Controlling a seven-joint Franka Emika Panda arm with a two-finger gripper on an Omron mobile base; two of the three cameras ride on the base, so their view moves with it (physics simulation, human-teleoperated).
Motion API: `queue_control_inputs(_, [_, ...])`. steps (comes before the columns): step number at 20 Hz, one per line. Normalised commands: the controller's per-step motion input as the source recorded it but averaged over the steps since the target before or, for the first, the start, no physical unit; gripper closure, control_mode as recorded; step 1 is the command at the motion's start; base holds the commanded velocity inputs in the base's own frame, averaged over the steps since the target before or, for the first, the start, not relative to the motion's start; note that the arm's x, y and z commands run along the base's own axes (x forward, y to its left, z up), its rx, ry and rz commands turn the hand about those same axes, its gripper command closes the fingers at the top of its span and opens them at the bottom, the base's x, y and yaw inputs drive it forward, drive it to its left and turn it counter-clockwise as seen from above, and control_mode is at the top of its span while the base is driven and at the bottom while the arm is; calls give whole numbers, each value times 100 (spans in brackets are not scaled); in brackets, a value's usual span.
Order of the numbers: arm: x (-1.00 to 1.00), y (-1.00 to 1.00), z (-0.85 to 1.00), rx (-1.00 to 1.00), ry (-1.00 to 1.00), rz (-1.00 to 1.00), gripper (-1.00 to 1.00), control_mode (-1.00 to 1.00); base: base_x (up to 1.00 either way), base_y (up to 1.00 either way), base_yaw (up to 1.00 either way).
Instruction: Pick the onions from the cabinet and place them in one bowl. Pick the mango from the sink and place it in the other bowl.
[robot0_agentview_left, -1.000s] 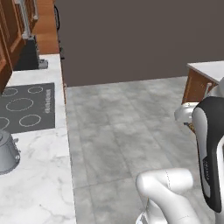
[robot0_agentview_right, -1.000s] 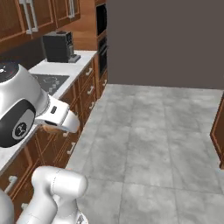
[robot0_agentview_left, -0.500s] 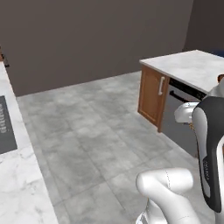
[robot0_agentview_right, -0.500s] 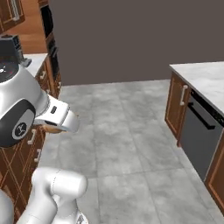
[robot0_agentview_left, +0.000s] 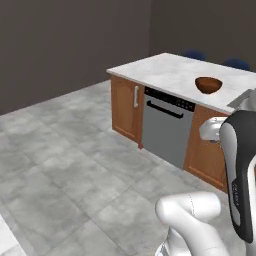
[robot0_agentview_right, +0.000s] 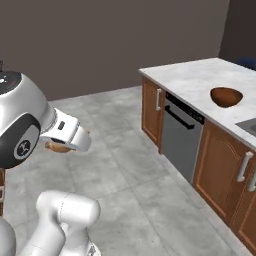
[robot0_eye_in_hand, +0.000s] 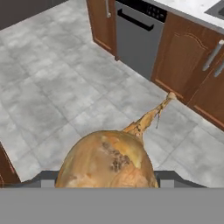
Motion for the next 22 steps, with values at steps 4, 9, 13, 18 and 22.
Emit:
queue_control_inputs(4, [0,0,0,0,0,0,100,100,0,0,-49])
queue_control_inputs(9, [0,0,0,0,0,0,100,100,0,0,-49])
queue_control_inputs(13, [0,0,0,0,0,0,100,100,0,0,-49])
queue_control_inputs(18, [0,0,0,0,0,0,100,100,0,0,-49])
queue_control_inputs(22, [0,0,0,0,0,0,100,100,0,0,-48])
